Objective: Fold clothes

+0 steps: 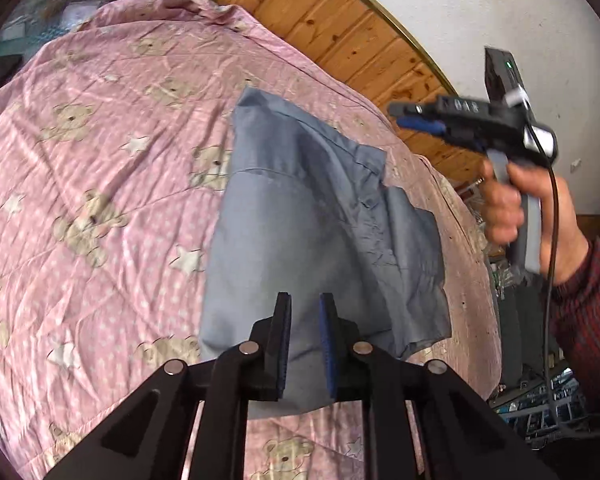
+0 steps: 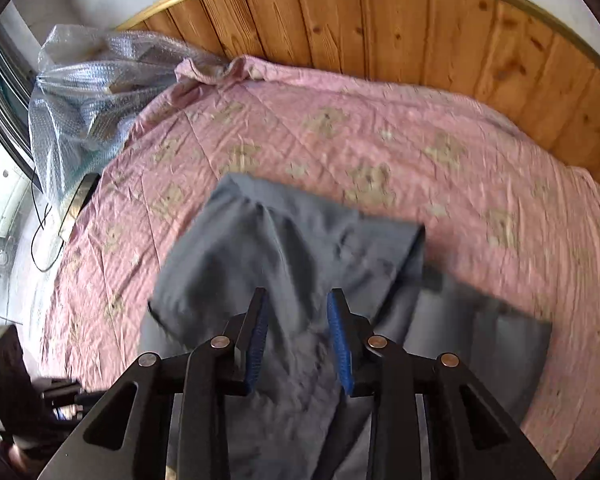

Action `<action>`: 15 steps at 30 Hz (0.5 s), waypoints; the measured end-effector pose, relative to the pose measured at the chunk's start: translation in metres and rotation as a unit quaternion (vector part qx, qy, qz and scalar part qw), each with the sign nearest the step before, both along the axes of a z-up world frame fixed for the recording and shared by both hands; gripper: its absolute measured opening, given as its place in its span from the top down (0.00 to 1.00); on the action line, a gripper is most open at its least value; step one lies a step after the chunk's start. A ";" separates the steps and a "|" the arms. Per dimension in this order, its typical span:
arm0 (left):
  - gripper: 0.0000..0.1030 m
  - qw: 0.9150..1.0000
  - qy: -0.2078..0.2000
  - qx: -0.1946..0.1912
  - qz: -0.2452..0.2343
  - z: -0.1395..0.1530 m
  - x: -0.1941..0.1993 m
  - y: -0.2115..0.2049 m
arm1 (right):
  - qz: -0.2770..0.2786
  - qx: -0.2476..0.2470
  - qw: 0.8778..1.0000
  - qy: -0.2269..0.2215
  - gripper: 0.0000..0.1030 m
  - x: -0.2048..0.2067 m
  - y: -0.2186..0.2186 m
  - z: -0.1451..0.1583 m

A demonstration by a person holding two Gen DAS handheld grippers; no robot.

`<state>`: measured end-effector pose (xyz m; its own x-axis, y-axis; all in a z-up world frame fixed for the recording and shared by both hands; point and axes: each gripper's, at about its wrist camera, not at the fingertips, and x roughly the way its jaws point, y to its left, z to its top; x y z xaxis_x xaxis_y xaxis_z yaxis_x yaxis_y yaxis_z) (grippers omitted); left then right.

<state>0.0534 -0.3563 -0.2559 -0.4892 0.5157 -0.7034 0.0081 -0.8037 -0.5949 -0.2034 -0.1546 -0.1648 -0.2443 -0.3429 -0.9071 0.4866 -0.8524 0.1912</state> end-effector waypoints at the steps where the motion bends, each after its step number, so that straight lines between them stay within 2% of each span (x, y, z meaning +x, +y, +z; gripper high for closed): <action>1: 0.84 1.000 -0.003 -0.003 -0.018 -0.005 -0.008 0.010 | 0.003 0.002 1.000 -0.019 0.71 0.014 0.002 -0.019; 4: 0.84 0.997 -0.050 -0.028 -0.052 -0.035 -0.022 0.031 | 0.029 0.027 0.997 -0.068 0.71 0.063 0.001 -0.073; 5: 0.84 0.995 -0.073 -0.038 -0.057 -0.049 -0.024 0.034 | 0.033 0.028 0.998 -0.049 0.72 0.075 0.003 -0.086; 7: 0.90 0.994 -0.087 -0.033 -0.051 -0.064 -0.023 0.031 | 0.039 0.021 0.999 -0.029 0.71 0.088 0.006 -0.103; 8: 0.94 0.994 -0.096 -0.028 -0.047 -0.064 -0.025 0.028 | 0.032 0.014 0.998 -0.043 0.71 0.085 0.011 -0.103; 10: 0.94 0.993 -0.109 -0.027 -0.041 -0.062 -0.028 0.024 | 0.006 -0.004 0.998 -0.058 0.71 0.080 0.028 -0.097; 11: 0.94 0.992 -0.110 -0.043 -0.043 -0.054 -0.029 0.028 | -0.019 -0.015 0.999 -0.042 0.67 0.079 0.047 -0.088; 12: 0.92 0.992 -0.108 -0.053 -0.045 -0.045 -0.030 0.032 | -0.043 -0.026 0.998 -0.025 0.58 0.078 0.067 -0.078; 14: 0.91 0.993 -0.093 -0.054 -0.050 -0.023 -0.033 0.041 | -0.102 -0.035 0.994 0.002 0.45 0.078 0.113 -0.068; 15: 0.88 0.994 -0.087 -0.048 -0.052 -0.013 -0.036 0.046 | -0.136 -0.034 0.990 0.011 0.43 0.078 0.138 -0.068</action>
<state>0.0176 -0.3100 -0.2689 -0.3030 0.4832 -0.8214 0.0173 -0.8590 -0.5117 -0.1255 -0.0162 -0.2331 -0.3560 -0.3215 -0.8775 0.2452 -0.9382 0.2442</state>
